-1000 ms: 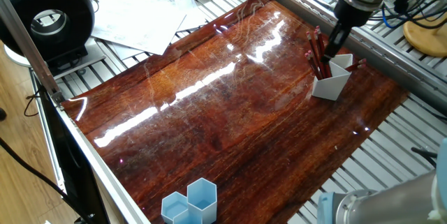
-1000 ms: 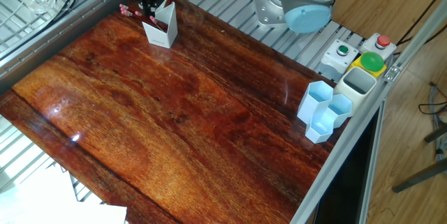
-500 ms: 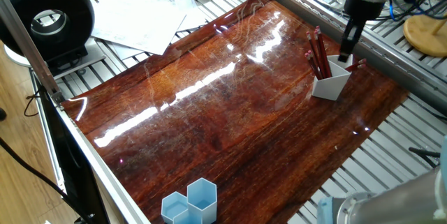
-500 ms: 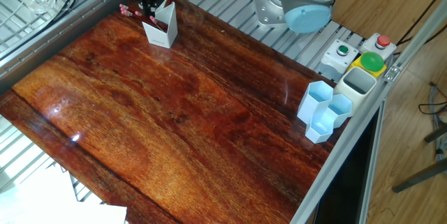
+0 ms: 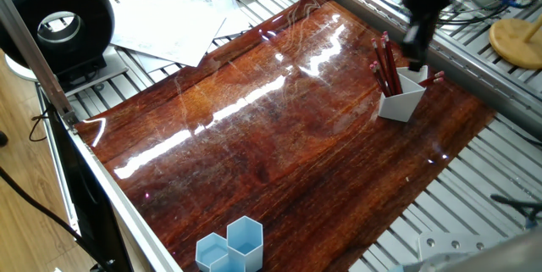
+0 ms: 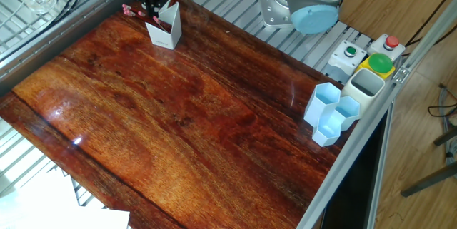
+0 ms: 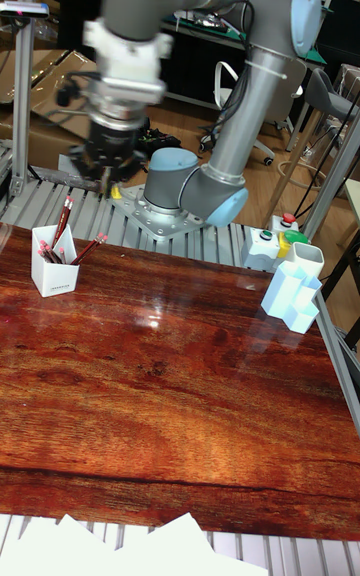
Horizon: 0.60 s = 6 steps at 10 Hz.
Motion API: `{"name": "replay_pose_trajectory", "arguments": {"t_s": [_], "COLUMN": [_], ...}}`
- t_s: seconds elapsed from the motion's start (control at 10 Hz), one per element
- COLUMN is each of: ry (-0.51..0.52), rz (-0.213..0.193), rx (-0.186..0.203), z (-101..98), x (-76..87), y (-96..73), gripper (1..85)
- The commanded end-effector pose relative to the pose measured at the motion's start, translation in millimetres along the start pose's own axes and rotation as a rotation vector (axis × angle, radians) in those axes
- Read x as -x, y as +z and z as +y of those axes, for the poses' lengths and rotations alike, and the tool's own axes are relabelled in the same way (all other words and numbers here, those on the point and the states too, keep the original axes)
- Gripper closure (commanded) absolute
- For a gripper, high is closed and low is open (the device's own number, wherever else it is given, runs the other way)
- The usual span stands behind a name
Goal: Put the pen into the pen holder
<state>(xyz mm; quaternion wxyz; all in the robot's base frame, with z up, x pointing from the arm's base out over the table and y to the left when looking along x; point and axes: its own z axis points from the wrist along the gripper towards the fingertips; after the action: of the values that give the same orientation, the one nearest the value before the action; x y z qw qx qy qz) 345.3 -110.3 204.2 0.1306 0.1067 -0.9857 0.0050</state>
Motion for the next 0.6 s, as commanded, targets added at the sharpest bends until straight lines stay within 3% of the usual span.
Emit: {"name": "replay_pose_trajectory", "arguments": {"t_s": [0.0, 0.2, 0.4, 0.5], "ry": [0.081, 0.067, 0.041, 0.021], "rz": [0.050, 0.050, -0.017, -0.057], "rx": [-0.010, 0.050, 0.063, 0.026], "z": [46.3, 61.7, 64.7, 55.0], "x": [17.5, 18.1, 35.4, 45.5], "y": [3.7, 3.4, 3.5, 3.5], "gripper": [82.3, 84.7, 84.7, 84.7]}}
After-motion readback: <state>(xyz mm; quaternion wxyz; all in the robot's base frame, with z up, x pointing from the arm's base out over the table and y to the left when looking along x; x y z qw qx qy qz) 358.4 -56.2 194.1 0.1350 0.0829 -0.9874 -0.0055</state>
